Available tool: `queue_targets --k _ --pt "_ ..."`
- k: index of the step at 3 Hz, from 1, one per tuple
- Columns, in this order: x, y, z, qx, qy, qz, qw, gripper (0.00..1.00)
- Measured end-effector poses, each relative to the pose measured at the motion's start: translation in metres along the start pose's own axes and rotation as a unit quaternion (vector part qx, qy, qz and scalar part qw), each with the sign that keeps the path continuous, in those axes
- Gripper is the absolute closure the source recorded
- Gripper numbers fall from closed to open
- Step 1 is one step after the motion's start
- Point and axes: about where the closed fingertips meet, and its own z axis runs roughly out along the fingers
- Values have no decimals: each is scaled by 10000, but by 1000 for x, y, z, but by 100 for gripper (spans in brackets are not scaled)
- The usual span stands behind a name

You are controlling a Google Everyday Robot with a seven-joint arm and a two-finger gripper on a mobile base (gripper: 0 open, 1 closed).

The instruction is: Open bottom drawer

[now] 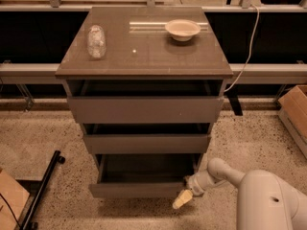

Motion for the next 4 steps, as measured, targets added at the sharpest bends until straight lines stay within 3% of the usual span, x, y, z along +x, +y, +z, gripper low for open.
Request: queue_targets --k 2,3,4 --pt "-2 1 -2 0 0 0 10000 0" --pt "5 4 3 -82 243 20 9997 0" --pt "8 4 3 -78 289 32 9995 17"
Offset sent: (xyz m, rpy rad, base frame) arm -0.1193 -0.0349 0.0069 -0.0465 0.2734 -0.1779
